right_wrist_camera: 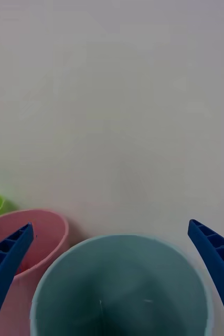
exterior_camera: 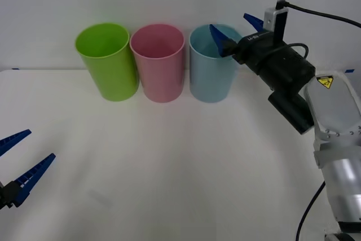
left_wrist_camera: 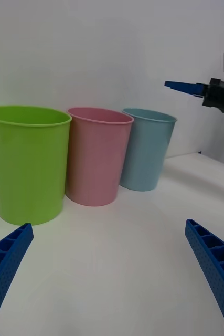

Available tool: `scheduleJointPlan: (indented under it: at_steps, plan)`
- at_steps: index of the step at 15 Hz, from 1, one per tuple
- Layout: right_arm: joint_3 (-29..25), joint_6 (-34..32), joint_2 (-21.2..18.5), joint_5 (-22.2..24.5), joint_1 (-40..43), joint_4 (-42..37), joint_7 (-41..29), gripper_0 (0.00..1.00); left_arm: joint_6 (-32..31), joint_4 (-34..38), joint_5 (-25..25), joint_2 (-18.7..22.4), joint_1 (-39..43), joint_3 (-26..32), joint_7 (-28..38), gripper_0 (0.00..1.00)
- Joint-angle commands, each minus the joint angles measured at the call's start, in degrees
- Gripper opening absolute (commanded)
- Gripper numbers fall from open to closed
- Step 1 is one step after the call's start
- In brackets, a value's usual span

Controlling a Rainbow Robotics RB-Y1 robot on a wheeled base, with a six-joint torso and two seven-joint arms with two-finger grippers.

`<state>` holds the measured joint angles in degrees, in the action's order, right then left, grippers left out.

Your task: Grasp the object on the table and drop it into the matching bin: aluminum can to the light blue bin, PET bottle to the pink bin.

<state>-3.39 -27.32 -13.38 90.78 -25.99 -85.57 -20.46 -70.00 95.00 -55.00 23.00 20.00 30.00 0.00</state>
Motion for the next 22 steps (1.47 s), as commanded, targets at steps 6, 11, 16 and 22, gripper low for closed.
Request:
scheduleJointPlan:
  at_steps: [6,11,16,22]
  plan:
    - [3.8,-3.0,-12.7,-10.4,17.6,-16.2,0.7,1.0,0.0,0.0,0.0,0.0,0.0,0.0,0.0,1.0]
    - [-2.9,-14.2,-15.3,-12.8,28.5,-22.3,3.2,1.0,0.0,0.0,0.0,0.0,0.0,0.0,0.0,1.0]
    - [-10.2,-25.9,-15.3,-18.1,37.7,-22.9,14.2,1.0,0.0,0.0,0.0,0.0,0.0,0.0,0.0,1.0]
    - [-18.1,-36.9,-13.2,-22.6,47.7,-22.8,21.4,1.0,0.0,0.0,0.0,0.0,0.0,0.0,0.0,1.0]
